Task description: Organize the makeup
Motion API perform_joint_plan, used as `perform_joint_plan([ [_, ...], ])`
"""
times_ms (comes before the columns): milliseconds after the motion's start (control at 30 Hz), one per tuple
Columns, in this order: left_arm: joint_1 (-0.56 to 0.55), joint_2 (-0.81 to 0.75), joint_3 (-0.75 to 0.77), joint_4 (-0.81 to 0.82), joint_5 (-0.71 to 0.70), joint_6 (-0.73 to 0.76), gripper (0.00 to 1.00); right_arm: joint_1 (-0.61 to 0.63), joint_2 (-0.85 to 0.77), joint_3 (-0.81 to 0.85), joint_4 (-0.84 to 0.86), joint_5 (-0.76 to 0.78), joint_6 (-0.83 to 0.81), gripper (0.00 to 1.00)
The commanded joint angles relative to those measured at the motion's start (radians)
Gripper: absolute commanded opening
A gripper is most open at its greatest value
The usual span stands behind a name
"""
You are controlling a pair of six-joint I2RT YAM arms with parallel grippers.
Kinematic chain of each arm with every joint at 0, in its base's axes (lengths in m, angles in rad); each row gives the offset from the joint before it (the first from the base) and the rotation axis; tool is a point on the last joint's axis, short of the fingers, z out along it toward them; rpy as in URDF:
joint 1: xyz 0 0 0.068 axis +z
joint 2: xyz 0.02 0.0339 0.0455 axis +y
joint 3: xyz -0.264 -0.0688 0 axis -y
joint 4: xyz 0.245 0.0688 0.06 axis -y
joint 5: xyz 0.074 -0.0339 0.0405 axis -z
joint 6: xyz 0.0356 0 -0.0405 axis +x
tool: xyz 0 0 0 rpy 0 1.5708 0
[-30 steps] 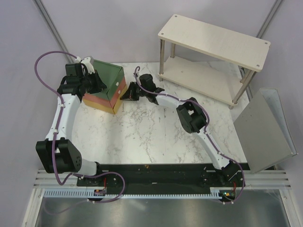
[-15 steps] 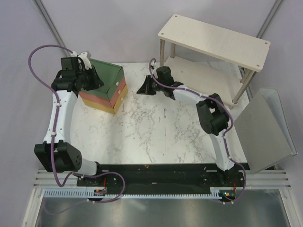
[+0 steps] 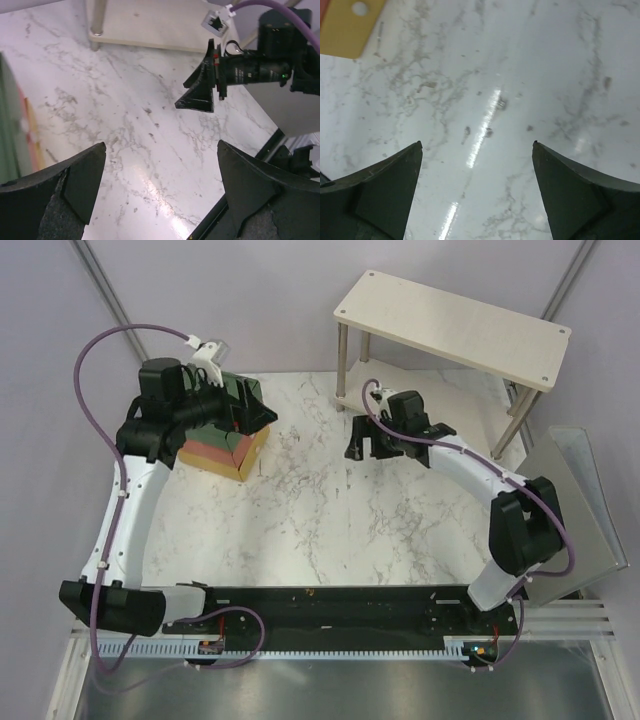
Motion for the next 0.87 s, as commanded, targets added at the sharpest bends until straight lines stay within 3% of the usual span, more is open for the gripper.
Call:
perform_joint_plan([
  [0, -0.094, -0.004, -0.022, 0.070, 0.042, 0.025, 0.99, -0.078, -0.126, -0.074, -0.113, 0.100, -0.083, 0.98],
  [400, -0.266, 0.205, -0.136, 0.094, 0.009, -0.074, 0.99, -0.262, -0.316, -0.304, -0.170, 0.106, -0.076, 0.98],
  [833, -0.268, 0.249, -0.171, 0.114, -0.027, -0.055, 0.99, -0.377, -0.247, -0.329, -0.140, -0.009, -0.094, 0.98],
])
